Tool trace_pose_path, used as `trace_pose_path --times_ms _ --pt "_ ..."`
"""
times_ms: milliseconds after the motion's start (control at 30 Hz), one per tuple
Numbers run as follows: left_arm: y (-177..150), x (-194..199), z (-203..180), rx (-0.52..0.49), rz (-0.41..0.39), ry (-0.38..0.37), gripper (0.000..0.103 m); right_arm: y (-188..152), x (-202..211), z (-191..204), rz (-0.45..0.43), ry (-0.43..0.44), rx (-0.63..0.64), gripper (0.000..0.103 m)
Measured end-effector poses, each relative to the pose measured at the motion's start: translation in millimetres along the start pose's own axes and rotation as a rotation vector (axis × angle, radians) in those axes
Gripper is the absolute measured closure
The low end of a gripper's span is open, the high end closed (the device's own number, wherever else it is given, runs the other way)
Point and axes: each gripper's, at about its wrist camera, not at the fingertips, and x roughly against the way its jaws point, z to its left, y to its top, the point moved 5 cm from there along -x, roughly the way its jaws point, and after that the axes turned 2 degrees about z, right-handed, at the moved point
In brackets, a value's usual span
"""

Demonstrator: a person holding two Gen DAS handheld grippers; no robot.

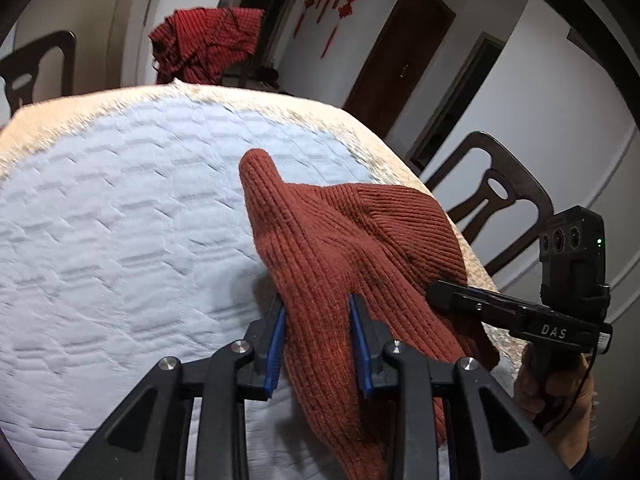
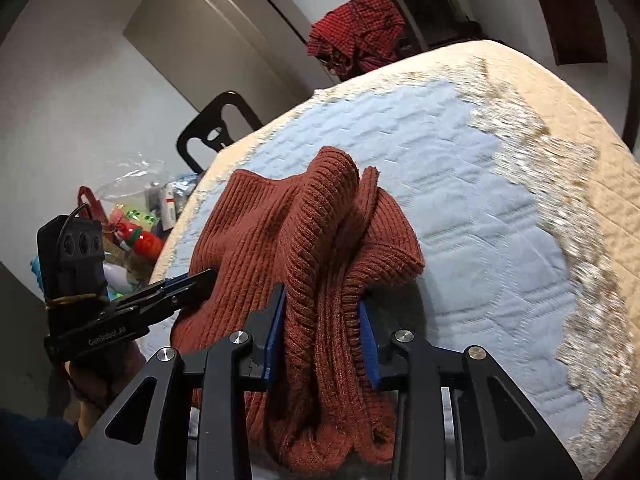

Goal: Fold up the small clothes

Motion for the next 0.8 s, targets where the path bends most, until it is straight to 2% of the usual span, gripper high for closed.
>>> trace_pose_path --times_ms 167,400,633,733,800 --pt "9.5 22.4 30.3 0.006 -0.038 0.067 0.071 10.4 -28.6 29.9 0.008 0.043 0.019 0.069" --pt "21.3 55.8 104.2 0.099 -0.084 0.14 0.071 23.5 -90.3 84.1 0.053 0.129 0.057 0.069" --pt "29.2 86.1 166.3 0.144 -0.137 0.208 0.071 38.1 -142.3 137.3 0.084 0.181 0.111 0.069" --pt "21.5 81.1 192.4 0.169 -0.122 0.216 0.07 38.5 -171.0 141.4 0.111 0.174 0.104 0.068" --pt "8.9 67.5 209.4 0.198 -0.08 0.236 0.07 34.5 -186.2 134.4 0.136 0.141 0.087 0.065"
